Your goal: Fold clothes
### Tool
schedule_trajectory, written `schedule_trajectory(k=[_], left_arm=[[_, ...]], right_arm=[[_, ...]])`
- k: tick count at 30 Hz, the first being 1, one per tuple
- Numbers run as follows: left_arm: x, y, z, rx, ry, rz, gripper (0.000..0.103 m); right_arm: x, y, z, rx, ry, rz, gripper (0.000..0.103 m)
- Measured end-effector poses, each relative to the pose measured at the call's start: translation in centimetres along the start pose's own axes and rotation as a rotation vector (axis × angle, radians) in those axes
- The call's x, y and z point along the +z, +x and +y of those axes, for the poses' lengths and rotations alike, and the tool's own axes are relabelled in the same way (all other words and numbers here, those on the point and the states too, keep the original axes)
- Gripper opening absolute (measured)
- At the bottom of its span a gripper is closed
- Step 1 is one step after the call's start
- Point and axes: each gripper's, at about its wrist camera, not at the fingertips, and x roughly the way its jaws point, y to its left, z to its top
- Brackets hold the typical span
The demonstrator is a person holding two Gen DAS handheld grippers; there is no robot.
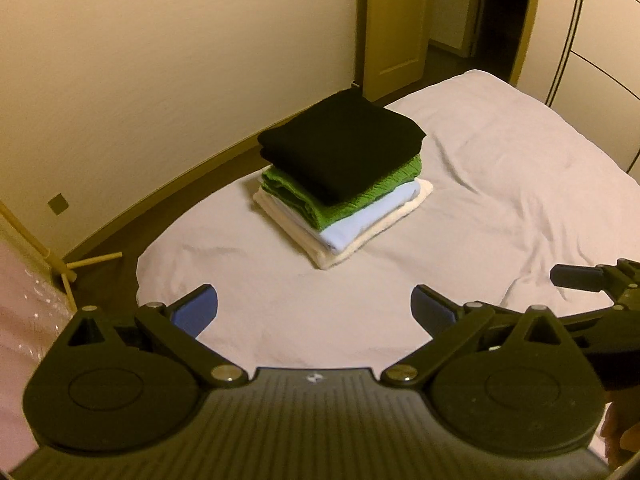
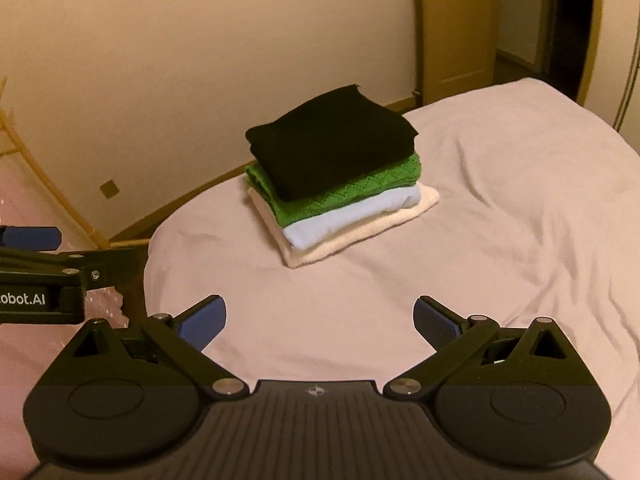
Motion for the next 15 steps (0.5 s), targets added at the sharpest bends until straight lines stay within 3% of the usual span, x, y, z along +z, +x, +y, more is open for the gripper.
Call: schedule_trajectory(k=[7,15], left_arm=[[-0.8,0.7,-3.2,0.004,-0.061,0.037,0.102],[-0.9,2.8,-6.2,0.090,-0.072,0.077,0.102]], right_arm=[[-0.4,0.2,-2.9,0.007,-0.055,0.019,0.103],[-0.4,2.0,-7.0,-0.014,-0.047,0.055,0.103]])
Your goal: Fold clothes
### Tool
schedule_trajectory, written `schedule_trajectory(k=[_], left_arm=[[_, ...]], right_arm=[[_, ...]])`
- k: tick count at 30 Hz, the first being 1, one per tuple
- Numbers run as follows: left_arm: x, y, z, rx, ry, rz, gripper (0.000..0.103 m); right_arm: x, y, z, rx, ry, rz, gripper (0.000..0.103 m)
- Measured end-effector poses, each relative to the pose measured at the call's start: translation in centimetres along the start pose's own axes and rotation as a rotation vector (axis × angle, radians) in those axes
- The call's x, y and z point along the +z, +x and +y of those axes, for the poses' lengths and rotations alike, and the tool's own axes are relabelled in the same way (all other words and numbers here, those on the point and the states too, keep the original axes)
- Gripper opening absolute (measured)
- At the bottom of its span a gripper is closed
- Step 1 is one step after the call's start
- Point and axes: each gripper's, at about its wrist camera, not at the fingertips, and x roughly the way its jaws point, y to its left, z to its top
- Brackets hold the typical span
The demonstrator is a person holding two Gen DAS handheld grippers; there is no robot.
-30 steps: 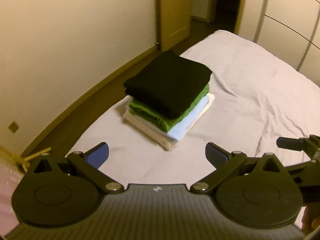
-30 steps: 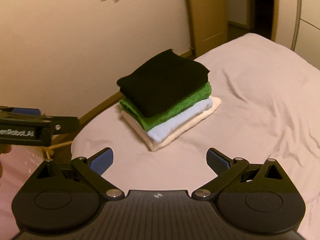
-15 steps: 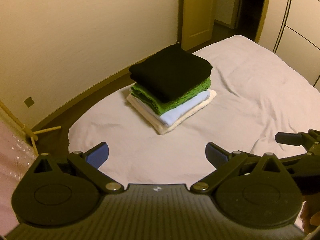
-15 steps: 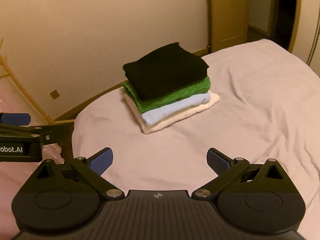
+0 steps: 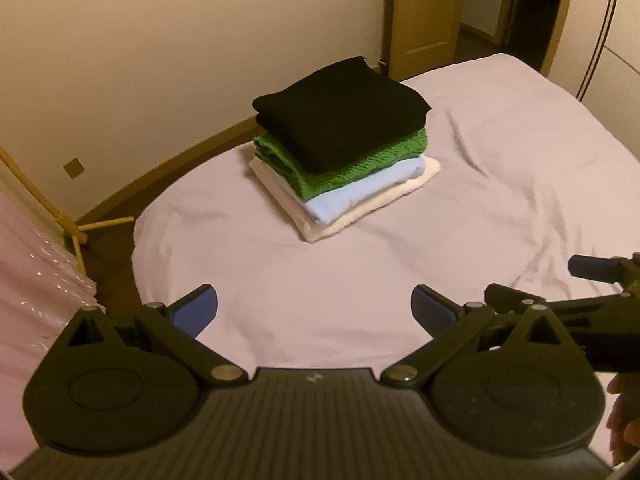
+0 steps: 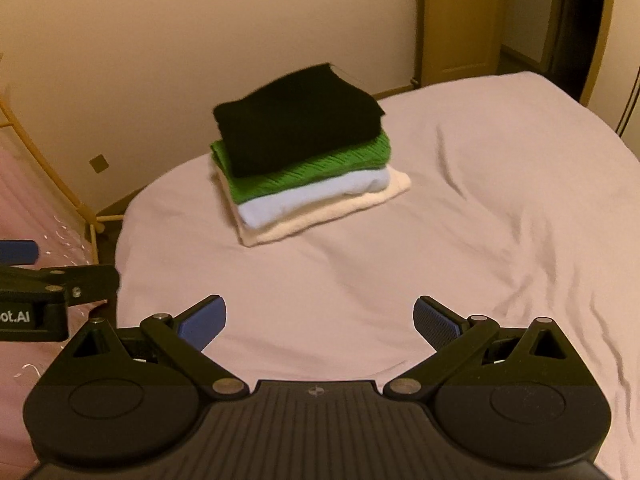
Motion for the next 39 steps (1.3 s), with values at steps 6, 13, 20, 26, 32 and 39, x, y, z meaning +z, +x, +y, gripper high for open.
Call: schedule_trajectory(k=[6,13,20,26,32,39], left_arm=[[0.3,1.4,-0.5,-0.002,-0.037,0.035,0.102],[0.7,2.5,-0.4,0.019,-0.073,0.050,0.102],[1.3,3.6,-1.0,0.042,-0.067,0.052,0.102],[1.7,5.2,-1.7,0.041,-0.064,0.076,0.102],[2.3,7.0,-2.4,0.049,-0.049,0.094,0.102],[3.2,8.7,-2.7,0.048,-0.043,0.109,0.102]], right_arm=[[0.6,1.6,-1.5,-0.004,-0.028,0.033,0.103],[1.6,3.1,-2.1,0.020,-0.058,0.056,0.103],[3.1,4.4,-2.4,0.040,-0.085,0.061,0.103],[4.3,5.5,-3.1,0.046,-0.085,0.065,0.103],[5.1,6.6,-3.8,0.037,-0.087,0.077,0.103],[5.7,7.7,-4.3,0.031,-0.078,0.086,0.103]])
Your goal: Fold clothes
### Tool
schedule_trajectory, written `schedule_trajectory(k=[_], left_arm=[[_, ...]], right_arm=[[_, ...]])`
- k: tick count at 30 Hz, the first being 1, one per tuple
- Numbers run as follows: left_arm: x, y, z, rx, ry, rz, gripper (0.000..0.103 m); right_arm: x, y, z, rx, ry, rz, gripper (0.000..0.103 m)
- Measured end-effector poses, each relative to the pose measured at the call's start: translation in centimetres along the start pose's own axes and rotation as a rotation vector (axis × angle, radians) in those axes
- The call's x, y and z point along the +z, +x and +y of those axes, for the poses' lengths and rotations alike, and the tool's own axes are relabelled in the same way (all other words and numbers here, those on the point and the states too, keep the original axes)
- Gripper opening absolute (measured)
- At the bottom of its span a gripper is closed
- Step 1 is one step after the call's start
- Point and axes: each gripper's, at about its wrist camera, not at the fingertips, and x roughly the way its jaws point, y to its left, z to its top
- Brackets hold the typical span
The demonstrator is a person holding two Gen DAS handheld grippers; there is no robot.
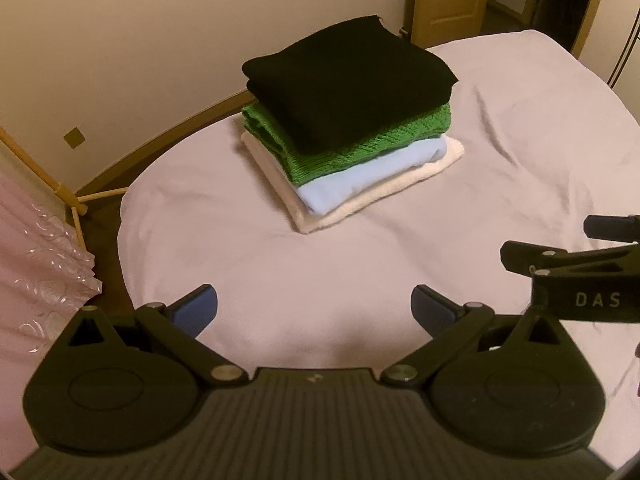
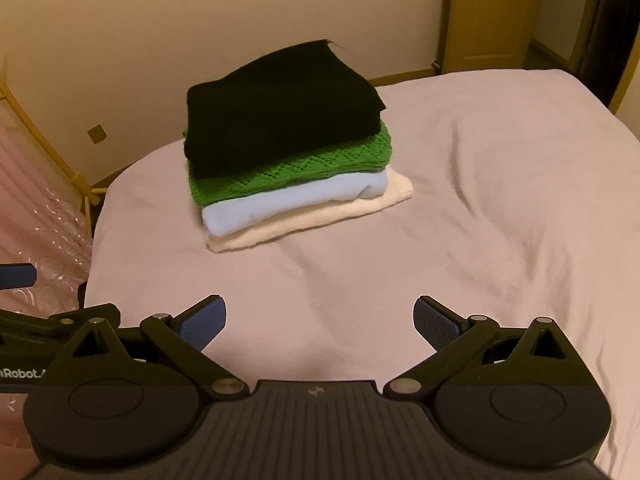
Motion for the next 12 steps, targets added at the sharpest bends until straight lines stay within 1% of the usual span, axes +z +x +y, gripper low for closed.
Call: schedule_trajectory(k=[5,12], left_arm=[[0.5,0.8,0.1,0.001,0.001,0.007,0.102],[1.0,0.7,1.1,-0.004,-0.004,0.005,0.102]], right_arm=[[0.4,0.3,-0.3,-0.013,0.013,-0.001,0.103],[0.6,-0.1,0.2,-0.013,0.035,-0.014,0.103]])
